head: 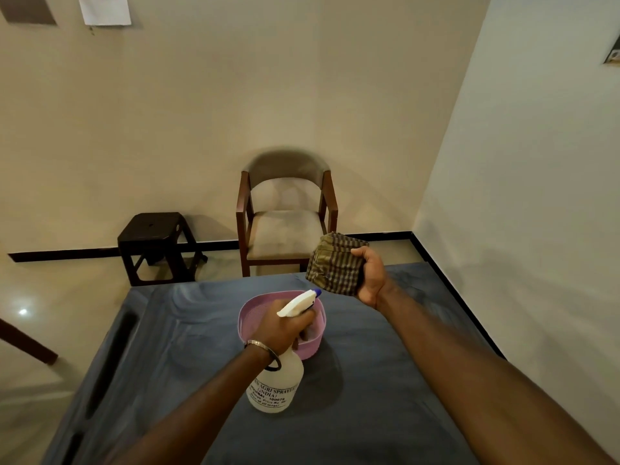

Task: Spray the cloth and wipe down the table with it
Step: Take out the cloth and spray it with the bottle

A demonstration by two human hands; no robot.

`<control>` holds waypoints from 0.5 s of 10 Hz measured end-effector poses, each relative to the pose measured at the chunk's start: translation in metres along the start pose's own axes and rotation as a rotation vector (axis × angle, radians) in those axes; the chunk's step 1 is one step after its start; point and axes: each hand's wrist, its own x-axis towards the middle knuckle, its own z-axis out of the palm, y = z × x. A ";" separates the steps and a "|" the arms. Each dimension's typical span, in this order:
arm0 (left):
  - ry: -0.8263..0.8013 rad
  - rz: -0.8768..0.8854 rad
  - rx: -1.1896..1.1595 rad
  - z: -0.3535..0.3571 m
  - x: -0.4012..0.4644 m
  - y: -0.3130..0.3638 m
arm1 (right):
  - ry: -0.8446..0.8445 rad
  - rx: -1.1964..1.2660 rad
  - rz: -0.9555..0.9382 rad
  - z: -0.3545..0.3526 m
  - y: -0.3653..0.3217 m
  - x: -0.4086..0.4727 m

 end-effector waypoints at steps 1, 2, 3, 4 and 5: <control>0.064 0.014 0.110 -0.001 -0.005 0.001 | 0.008 -0.009 -0.005 0.000 0.002 -0.003; 0.631 -0.297 0.856 0.003 0.041 -0.050 | -0.002 -0.017 -0.003 -0.001 0.003 -0.005; 0.314 -0.112 -0.114 -0.013 0.040 -0.049 | -0.015 -0.031 0.013 -0.003 0.005 -0.007; 0.194 -0.017 -0.054 -0.010 0.013 -0.007 | -0.018 -0.034 0.031 -0.003 0.009 -0.008; 0.151 -0.005 -0.074 -0.017 0.017 -0.007 | -0.002 -0.067 0.042 -0.004 0.013 -0.006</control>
